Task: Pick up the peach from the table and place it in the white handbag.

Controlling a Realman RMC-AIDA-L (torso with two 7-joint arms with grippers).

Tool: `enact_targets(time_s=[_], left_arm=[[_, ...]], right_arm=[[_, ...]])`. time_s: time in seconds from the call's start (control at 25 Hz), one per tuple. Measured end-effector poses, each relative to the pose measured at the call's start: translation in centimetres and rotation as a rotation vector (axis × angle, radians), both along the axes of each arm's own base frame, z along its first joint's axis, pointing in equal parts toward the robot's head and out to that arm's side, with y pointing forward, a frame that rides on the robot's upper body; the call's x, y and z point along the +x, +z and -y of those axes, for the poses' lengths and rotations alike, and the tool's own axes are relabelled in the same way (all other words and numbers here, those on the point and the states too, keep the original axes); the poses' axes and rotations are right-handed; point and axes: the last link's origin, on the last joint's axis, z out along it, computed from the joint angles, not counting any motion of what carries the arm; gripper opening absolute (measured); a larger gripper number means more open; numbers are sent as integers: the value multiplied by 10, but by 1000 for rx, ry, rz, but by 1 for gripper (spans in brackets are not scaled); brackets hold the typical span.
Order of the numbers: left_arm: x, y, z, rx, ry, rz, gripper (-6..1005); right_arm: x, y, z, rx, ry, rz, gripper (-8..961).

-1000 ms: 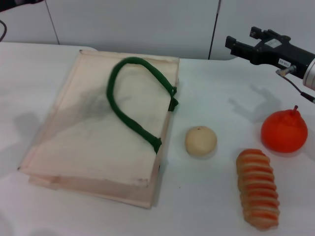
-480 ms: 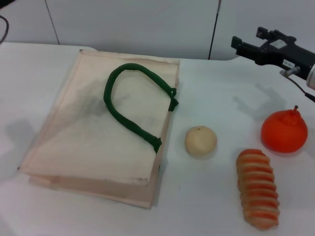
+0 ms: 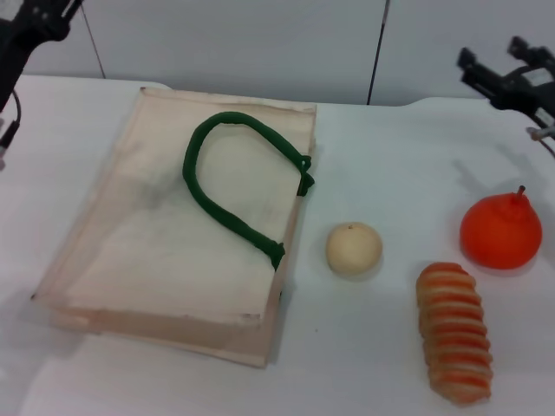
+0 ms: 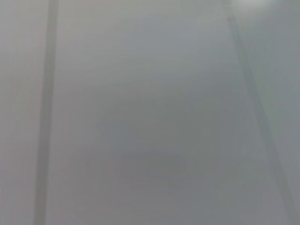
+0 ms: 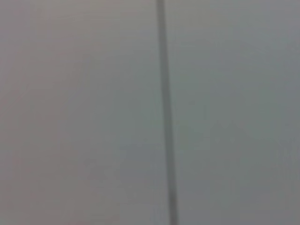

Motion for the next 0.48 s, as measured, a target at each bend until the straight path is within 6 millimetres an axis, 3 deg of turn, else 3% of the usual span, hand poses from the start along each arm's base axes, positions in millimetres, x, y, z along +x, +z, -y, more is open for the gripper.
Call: enact_targets(time_s=[0.48], left_arm=[[-13,-13,-4,-11,135,121,772]], right_arm=[[17,10,11,154,-63,-76,894]])
